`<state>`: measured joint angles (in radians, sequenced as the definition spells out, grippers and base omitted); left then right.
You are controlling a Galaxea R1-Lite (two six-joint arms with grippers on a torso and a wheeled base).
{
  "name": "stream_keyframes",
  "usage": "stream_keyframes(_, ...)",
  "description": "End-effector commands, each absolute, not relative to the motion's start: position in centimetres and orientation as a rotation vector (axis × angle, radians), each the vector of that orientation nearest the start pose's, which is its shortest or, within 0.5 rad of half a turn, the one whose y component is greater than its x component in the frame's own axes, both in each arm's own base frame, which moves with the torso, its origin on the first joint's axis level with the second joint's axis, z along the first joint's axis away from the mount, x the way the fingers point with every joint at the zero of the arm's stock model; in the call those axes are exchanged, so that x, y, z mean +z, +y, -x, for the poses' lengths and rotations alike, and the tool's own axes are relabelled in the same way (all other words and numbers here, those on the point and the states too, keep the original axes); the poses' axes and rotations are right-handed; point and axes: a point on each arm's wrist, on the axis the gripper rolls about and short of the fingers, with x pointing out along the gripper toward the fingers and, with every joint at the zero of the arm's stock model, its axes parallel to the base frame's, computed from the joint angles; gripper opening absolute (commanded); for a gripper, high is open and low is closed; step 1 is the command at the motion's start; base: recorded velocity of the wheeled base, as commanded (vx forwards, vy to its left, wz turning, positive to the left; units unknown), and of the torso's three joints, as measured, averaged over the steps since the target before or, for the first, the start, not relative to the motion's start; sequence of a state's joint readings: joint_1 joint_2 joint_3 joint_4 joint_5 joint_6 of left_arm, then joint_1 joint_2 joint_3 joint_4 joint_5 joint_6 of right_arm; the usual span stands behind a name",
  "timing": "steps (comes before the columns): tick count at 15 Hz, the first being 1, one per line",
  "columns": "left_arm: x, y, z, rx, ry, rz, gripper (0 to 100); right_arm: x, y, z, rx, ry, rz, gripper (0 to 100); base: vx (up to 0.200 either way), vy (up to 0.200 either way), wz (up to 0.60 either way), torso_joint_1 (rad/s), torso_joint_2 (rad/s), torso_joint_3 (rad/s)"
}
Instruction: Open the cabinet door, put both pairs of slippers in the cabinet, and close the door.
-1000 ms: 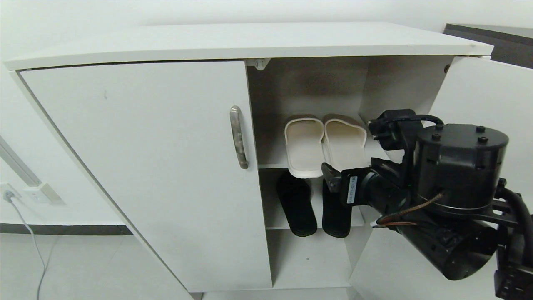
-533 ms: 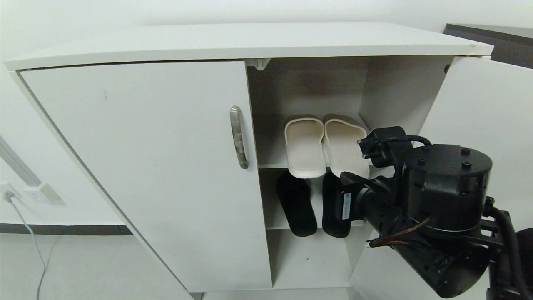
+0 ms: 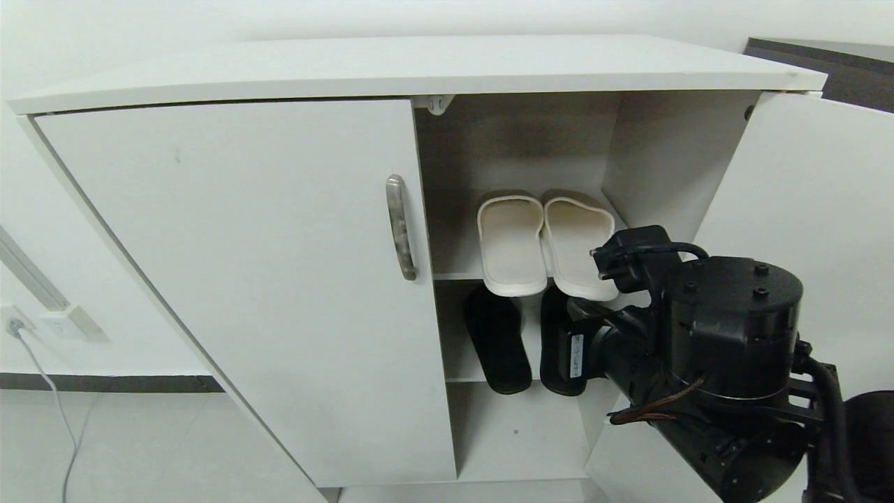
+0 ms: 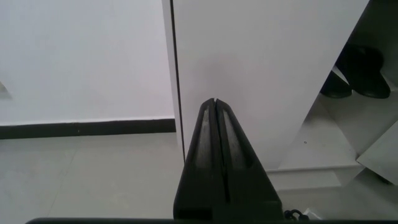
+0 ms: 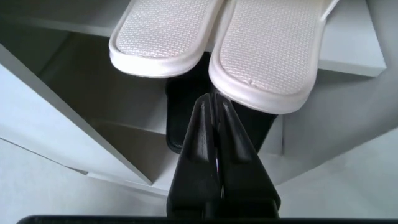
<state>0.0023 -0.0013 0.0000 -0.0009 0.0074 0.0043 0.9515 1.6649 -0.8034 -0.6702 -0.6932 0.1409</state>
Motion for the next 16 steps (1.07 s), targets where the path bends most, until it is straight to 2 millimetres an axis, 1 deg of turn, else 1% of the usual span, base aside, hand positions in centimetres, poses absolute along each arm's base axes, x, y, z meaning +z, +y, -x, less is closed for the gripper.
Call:
stream_keyframes(1, 7.6, 0.0, 2.3, 0.011, -0.002, -0.005, 0, 19.4, 23.3, -18.3, 0.249, 0.155, 0.008, 0, -0.200, 0.000, 0.00, 0.012, 0.00, 0.007)
stream_keyframes(16, 7.6, 0.0, 2.3, 0.011, -0.002, -0.003, 0, 18.1, 23.2, -18.2, 0.249, 0.184, 0.066, 0, -0.200, 0.000, 0.00, 0.001, 0.00, 0.003)
